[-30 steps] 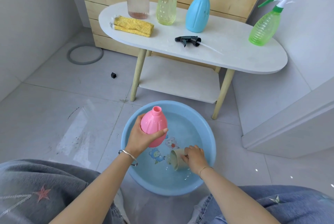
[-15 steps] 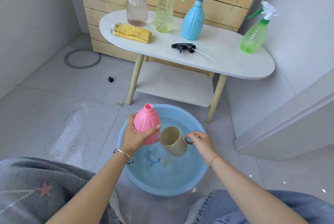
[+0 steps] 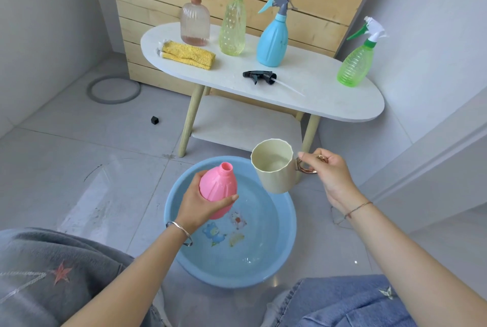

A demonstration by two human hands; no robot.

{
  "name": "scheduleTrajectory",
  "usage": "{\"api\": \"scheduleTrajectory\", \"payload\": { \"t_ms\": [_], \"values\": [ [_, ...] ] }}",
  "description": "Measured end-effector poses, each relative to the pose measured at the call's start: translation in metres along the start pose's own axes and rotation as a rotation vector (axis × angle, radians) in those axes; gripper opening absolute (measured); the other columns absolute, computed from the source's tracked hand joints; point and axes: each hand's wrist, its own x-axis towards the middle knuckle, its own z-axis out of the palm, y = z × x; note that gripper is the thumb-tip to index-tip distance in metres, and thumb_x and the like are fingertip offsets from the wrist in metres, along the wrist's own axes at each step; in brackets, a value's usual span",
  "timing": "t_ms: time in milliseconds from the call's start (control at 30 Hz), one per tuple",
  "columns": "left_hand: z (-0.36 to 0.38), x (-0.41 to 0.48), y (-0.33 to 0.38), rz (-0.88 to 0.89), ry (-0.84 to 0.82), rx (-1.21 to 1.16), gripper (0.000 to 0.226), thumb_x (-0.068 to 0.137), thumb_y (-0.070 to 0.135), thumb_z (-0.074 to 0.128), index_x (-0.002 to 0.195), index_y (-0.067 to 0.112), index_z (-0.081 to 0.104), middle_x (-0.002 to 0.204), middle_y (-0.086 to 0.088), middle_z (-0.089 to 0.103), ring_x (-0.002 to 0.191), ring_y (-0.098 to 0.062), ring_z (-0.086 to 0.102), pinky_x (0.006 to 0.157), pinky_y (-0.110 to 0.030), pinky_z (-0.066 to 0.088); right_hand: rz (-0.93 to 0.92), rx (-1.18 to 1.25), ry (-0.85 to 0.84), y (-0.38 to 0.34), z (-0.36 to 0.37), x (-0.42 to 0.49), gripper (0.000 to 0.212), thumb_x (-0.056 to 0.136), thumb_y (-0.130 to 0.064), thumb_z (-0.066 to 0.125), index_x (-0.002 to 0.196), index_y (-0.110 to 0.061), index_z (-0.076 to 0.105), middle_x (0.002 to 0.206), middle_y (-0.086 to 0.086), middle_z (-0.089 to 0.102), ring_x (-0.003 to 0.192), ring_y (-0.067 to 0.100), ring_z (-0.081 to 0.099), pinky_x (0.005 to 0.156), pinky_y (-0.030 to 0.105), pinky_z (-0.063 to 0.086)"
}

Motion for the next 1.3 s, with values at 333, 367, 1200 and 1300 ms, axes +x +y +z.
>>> {"api": "scheduleTrajectory", "payload": {
  "t_ms": [333,367,1200,1300],
  "values": [
    [0.011,-0.005,-0.003,0.066,-0.121,0.115,0.083,0.046,0.053,0.090,0.116,0.037,0.049,0.109,0.017,0.060,0.097,0.004,0.057,0.071,-0.011,0.047,-0.156,-0.114,0.011,-0.013,0.007,-0.011,0.044,0.072,-0.019,0.077,0.057,-0.005,0.038,0.055,0.002,0.034,0.062,0.016,0.039,0.064,0.027,0.033],
    [0.012,-0.005,-0.004,0.070,-0.127,0.118,0.085,0.044,0.056,0.088,0.117,0.036,0.050,0.109,0.016,0.060,0.098,0.002,0.058,0.073,-0.012,0.048,-0.171,-0.130,0.010,-0.014,0.008,-0.012,0.043,0.073,-0.016,0.077,0.059,-0.003,0.038,0.054,0.000,0.034,0.059,0.014,0.038,0.061,0.025,0.032],
    [0.014,-0.006,-0.009,0.065,-0.118,0.125,0.079,0.054,0.041,0.093,0.119,0.030,0.051,0.110,0.016,0.060,0.097,0.002,0.058,0.071,-0.011,0.048,-0.587,-0.531,0.043,-0.035,0.018,-0.024,0.042,0.072,-0.011,0.075,0.058,-0.003,0.037,0.055,-0.002,0.033,0.056,0.013,0.031,0.052,0.023,0.024],
    [0.016,-0.005,-0.010,0.065,-0.126,0.131,0.080,0.053,0.043,0.093,0.119,0.030,0.050,0.110,0.015,0.060,0.098,0.000,0.058,0.071,-0.011,0.048,-0.616,-0.551,0.041,-0.036,0.018,-0.024,0.042,0.072,-0.012,0.075,0.057,-0.006,0.036,0.055,-0.004,0.033,0.056,0.013,0.032,0.052,0.021,0.024]
  ]
}}
